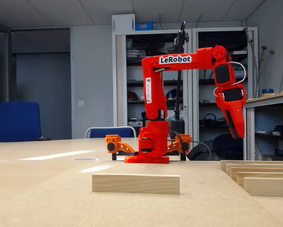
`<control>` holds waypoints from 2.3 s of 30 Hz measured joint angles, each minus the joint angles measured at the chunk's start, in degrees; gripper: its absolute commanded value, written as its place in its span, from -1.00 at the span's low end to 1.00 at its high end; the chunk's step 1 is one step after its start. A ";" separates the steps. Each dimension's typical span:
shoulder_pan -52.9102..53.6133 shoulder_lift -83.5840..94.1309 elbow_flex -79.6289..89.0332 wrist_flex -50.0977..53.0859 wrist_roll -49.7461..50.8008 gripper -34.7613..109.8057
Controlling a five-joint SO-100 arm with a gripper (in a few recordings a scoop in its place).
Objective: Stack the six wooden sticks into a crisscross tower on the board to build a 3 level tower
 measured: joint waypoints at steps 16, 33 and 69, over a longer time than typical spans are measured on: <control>-5.71 -8.26 0.79 -12.22 3.08 -0.15; -4.31 -8.79 8.26 -21.62 1.93 -0.15; -4.48 -13.54 11.16 -31.73 2.99 -0.50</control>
